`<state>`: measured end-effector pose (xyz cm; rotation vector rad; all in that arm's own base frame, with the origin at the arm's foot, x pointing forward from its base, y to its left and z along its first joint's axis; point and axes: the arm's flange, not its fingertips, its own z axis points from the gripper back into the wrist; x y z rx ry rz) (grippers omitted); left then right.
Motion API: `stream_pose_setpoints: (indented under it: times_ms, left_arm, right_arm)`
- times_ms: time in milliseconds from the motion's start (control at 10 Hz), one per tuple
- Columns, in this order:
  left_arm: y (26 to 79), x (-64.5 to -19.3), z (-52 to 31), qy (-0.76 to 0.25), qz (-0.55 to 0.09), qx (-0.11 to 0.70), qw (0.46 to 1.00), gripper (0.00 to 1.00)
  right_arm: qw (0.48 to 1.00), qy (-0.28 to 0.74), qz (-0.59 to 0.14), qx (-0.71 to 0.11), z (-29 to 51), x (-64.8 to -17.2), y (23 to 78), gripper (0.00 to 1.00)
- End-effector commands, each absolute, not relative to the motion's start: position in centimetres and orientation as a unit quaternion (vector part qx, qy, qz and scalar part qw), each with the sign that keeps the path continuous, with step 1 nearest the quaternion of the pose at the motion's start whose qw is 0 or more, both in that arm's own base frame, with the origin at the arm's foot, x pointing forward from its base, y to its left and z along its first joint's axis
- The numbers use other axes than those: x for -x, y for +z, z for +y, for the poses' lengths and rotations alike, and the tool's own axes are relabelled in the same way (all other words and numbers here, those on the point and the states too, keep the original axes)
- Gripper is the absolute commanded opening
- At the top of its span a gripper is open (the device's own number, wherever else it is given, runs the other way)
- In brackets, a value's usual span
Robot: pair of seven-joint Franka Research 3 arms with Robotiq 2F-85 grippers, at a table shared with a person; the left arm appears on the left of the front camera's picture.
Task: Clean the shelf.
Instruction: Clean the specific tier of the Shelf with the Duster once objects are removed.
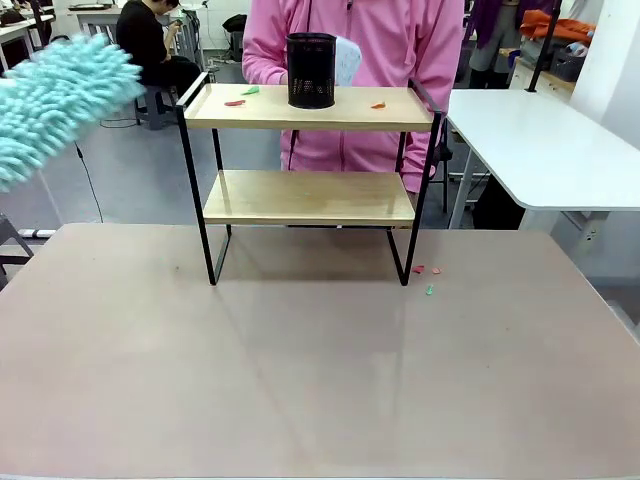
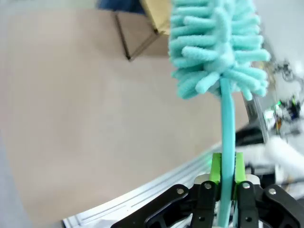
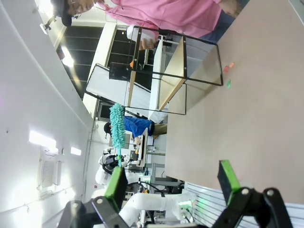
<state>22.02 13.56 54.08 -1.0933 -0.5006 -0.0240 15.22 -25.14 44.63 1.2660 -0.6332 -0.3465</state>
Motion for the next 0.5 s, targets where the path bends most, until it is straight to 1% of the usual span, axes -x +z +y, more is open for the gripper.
stream_pose_setpoints:
  times_ms: [0, 100, 200, 400]
  left_arm:
    - [50.7, -24.2, 11.5, 0.141, -0.253, 0.546, 0.786, 0.12]
    - [49.9, -25.5, 11.7, 0.163, -0.221, 0.552, 0.787, 0.12]
    - [53.1, -23.2, 15.4, 0.070, -0.238, 0.525, 0.814, 0.12]
    - [53.1, -23.2, 15.4, 0.070, -0.238, 0.525, 0.814, 0.12]
  right_arm:
    - [0.741, -0.149, -0.304, -0.580, -25.1, -15.5, 44.9, 1.00]
    - [0.741, -0.149, -0.304, -0.580, -25.1, -15.5, 44.9, 1.00]
    - [0.741, -0.149, -0.304, -0.580, -25.1, -15.5, 44.9, 1.00]
    - [0.741, -0.149, -0.304, -0.580, -25.1, -15.5, 44.9, 1.00]
